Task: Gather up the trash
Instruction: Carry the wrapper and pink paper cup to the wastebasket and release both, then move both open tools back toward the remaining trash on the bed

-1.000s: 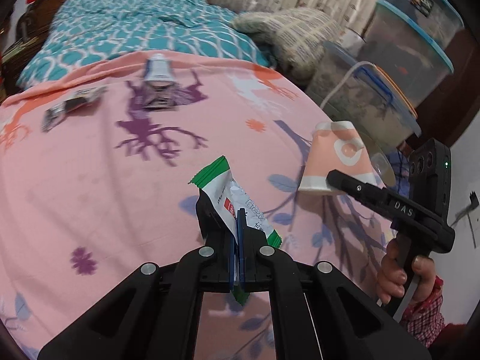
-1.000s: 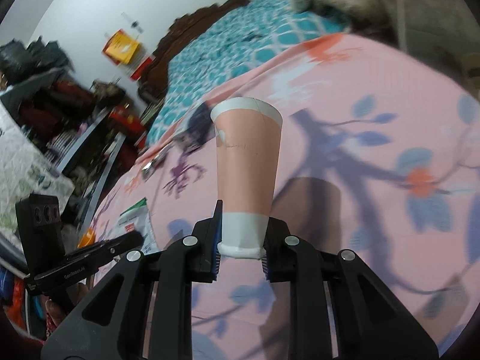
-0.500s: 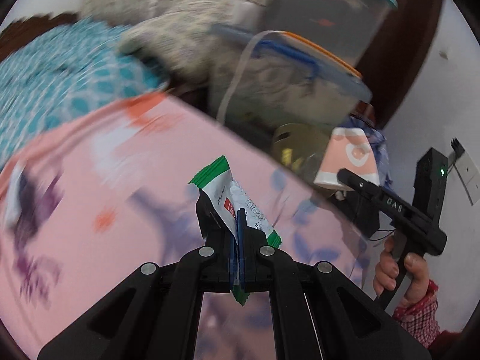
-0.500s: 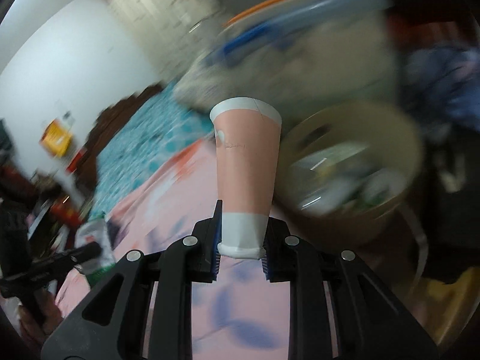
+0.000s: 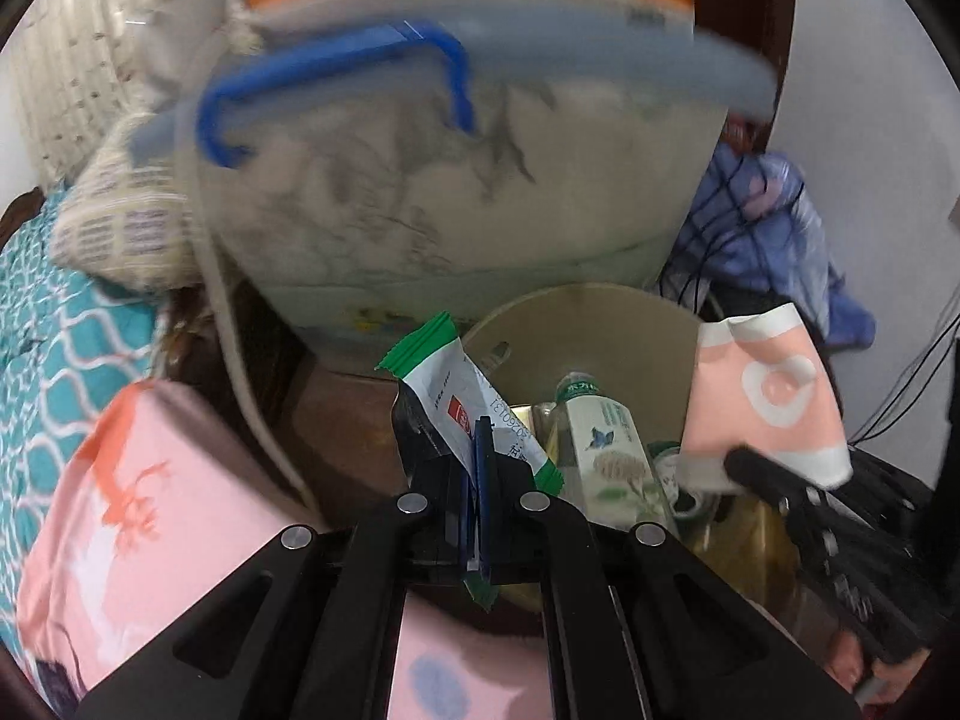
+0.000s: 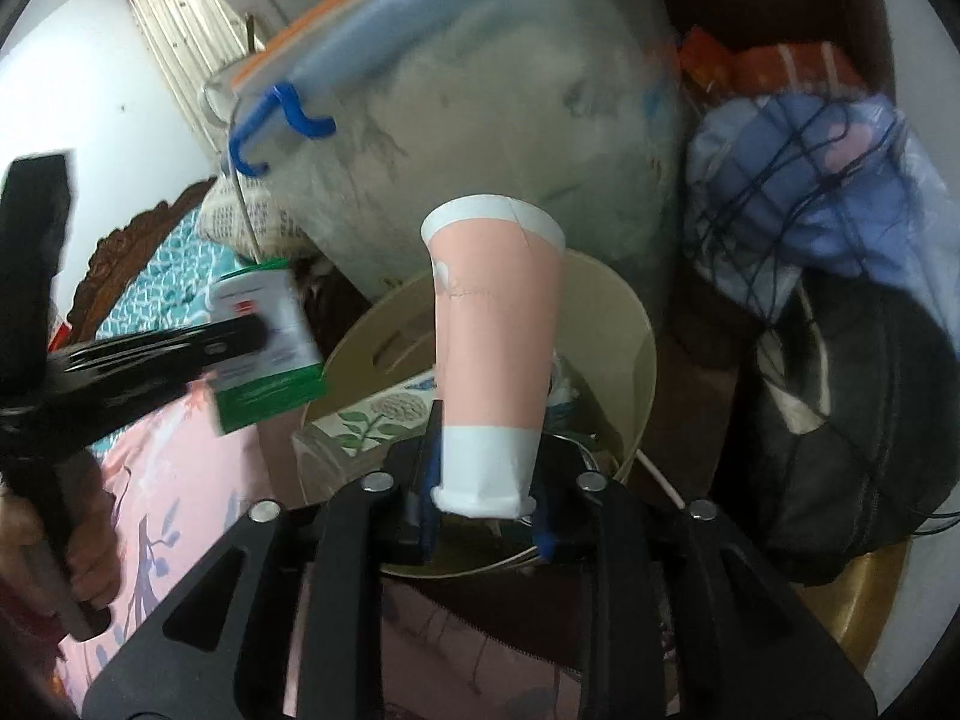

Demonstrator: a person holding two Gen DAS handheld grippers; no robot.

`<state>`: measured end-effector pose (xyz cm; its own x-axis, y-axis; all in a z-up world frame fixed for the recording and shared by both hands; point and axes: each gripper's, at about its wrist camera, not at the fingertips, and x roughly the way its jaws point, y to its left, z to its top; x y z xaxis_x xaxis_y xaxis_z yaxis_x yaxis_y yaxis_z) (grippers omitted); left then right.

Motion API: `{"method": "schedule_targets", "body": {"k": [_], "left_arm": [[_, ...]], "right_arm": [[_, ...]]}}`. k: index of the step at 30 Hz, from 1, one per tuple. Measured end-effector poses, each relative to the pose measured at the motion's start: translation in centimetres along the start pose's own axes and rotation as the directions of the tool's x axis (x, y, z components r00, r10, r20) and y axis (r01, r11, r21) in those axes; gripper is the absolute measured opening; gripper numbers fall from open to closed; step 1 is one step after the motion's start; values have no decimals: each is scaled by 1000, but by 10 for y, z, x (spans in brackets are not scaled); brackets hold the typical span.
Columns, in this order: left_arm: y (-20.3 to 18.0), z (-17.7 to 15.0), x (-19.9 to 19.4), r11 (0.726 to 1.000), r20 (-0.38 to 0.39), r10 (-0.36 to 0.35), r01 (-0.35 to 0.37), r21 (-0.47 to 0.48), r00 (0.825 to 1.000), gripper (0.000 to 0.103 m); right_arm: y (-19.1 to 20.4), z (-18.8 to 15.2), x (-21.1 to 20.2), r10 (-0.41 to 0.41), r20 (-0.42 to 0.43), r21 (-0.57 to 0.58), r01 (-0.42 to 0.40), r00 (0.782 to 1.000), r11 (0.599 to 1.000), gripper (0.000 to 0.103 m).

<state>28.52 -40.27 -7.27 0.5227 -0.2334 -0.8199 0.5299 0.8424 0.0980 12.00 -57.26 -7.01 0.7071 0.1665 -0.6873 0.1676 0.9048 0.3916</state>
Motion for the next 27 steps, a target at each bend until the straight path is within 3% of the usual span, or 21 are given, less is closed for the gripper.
{"method": "schedule_targets", "body": {"k": [1, 2, 3, 5, 11, 15, 19, 22, 27], "left_arm": [[-5, 1, 9, 1000, -22, -5, 5, 11, 1000, 3], [-13, 4, 23, 999, -57, -4, 6, 31, 998, 13], [-19, 5, 28, 999, -70, 0, 3, 43, 998, 34], [-27, 7, 31, 998, -56, 1, 3, 65, 998, 45], [-33, 7, -9, 997, 54, -3, -1, 76, 999, 56], [-8, 6, -57, 998, 153, -39, 46, -37, 987, 63], [31, -13, -102, 979, 226, -61, 103, -178, 972, 64], [56, -38, -118, 963, 228, -37, 96, -252, 973, 65], [112, -111, -133, 926, 134, 68, -13, -378, 989, 65]], "right_arm": [[-1, 0, 4, 0, -17, -2, 0, 1000, 1000, 49], [-2, 1, 6, 5, -23, 0, -5, 1000, 1000, 55], [-3, 0, 4, 9, -18, 2, -9, 1000, 1000, 65], [-4, 0, -1, 0, 15, 0, 0, 1000, 1000, 71], [-13, -3, -13, 1, 86, 44, -5, 996, 999, 71], [-19, -3, -26, 15, 132, 106, -29, 991, 994, 71], [-13, -3, -40, 41, 170, 130, -64, 985, 989, 71], [1, -3, -47, 90, 182, 128, -115, 979, 985, 71], [51, -9, -48, 204, 153, 59, -215, 967, 975, 71]]}}
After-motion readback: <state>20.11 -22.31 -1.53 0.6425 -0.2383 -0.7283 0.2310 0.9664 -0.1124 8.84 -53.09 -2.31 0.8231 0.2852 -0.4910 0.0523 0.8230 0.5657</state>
